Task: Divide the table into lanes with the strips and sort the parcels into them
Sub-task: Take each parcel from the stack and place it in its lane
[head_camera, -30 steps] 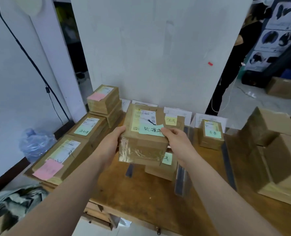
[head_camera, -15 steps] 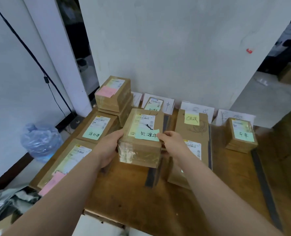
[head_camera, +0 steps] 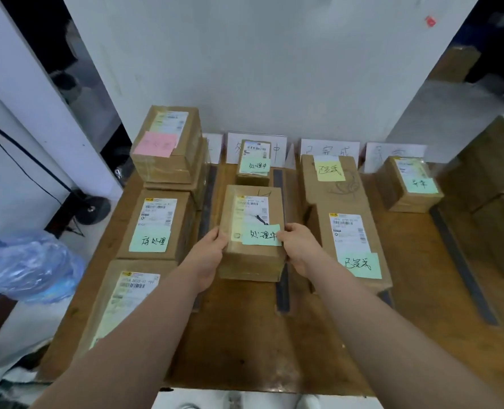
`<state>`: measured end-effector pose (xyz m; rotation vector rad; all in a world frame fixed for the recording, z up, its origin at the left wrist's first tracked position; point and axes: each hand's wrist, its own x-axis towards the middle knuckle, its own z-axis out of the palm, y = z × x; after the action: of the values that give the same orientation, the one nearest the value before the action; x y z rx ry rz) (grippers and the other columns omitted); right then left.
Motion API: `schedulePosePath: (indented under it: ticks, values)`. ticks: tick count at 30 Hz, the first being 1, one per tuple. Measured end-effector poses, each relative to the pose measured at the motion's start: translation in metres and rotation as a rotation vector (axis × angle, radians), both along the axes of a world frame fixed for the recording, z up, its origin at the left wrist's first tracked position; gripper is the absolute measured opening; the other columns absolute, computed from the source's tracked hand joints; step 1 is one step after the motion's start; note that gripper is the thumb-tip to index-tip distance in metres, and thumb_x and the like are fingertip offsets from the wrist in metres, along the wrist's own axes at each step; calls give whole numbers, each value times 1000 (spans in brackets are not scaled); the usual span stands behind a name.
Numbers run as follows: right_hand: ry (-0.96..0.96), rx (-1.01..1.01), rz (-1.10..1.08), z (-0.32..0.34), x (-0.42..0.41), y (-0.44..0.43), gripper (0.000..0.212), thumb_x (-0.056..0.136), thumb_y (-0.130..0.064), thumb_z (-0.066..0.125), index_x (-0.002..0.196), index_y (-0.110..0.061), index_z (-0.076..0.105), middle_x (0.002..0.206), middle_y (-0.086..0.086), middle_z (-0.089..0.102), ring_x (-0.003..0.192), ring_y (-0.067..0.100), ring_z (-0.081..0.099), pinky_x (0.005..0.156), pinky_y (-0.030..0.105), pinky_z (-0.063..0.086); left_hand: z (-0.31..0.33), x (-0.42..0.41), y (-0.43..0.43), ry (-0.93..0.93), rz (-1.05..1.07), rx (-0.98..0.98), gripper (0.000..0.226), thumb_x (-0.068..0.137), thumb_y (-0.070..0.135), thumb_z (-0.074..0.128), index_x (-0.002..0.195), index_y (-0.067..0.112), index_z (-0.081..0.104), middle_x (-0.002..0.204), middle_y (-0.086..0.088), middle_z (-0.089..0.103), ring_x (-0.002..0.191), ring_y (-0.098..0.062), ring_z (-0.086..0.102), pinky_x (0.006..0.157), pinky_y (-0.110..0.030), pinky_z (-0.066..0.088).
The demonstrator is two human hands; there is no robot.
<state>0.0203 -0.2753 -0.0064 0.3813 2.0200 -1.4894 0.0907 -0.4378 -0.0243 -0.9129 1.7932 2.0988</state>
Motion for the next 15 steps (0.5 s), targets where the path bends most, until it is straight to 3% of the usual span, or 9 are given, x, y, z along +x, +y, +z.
schedulePosePath:
  ticks: [7,15]
  values:
    - [-18,24,-46,-15,-8,-9,32,101,-12,46,133,-11,48,119,7,65,103,18,64,87,36,57,-18,-18,0,-68,-10,-20,44,106,24,38,150,23,36,131,-2,58,124,-21,51,112,-45,38]
    - [-11,46,-73,-29,-20,-10,40,100,-15,51,139,-14,43,122,7,64,105,18,64,86,36,58,-32,-28,2,-94,29,-6,46,105,29,40,151,29,34,139,-1,55,129,-22,48,115,-50,33]
